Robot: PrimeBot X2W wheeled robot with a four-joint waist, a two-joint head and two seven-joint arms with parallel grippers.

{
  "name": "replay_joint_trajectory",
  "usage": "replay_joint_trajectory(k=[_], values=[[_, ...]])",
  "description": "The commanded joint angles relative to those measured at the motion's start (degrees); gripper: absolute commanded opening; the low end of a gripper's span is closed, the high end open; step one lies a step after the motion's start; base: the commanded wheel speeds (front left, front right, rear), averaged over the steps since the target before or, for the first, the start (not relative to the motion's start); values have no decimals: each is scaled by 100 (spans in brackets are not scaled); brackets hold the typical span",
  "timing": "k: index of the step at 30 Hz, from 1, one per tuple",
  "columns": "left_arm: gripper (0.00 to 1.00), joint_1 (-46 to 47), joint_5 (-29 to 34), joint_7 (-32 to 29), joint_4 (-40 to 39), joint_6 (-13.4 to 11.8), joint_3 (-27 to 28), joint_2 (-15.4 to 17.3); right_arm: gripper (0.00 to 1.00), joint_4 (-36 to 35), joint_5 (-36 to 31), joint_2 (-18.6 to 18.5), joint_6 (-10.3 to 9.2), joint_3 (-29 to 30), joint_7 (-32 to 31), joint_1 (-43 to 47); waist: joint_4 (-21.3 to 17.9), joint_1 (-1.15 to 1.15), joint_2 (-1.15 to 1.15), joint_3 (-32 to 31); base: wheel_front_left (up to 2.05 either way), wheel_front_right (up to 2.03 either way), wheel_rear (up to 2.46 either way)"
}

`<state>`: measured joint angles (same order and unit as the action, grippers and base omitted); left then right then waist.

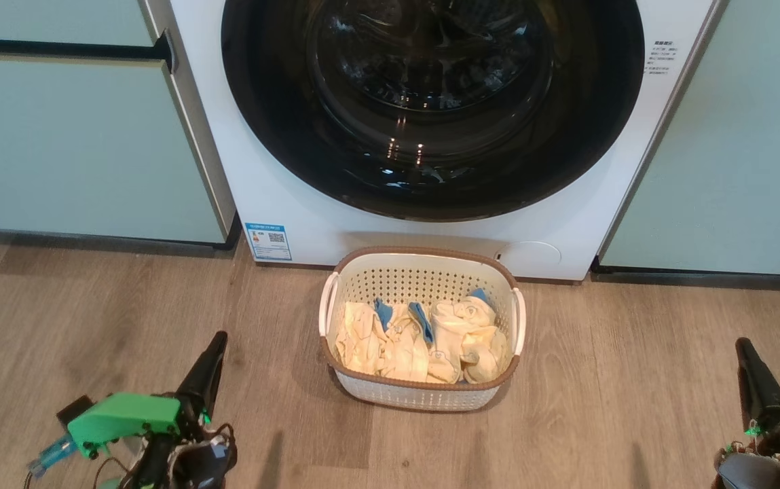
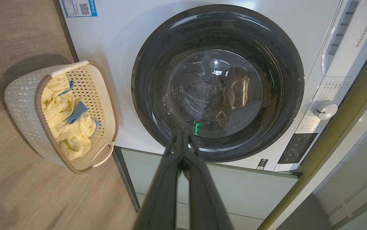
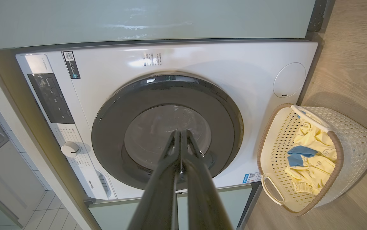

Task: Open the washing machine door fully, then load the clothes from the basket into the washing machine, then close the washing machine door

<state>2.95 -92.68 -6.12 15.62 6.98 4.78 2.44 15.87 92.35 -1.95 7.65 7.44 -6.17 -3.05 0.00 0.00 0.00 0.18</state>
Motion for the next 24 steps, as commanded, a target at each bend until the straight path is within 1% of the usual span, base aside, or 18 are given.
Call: replay_joint_trajectory(k=[1,24], values=[[0,324,49,-35,-159,51,172,43,0,-185,-16,-93,-16,-94,-30,-314,0,0,0,0,0,0,0],[0,324,49,-35,-159,51,172,43,0,-185,-16,-93,-16,-94,-30,-314,0,0,0,0,0,0,0]])
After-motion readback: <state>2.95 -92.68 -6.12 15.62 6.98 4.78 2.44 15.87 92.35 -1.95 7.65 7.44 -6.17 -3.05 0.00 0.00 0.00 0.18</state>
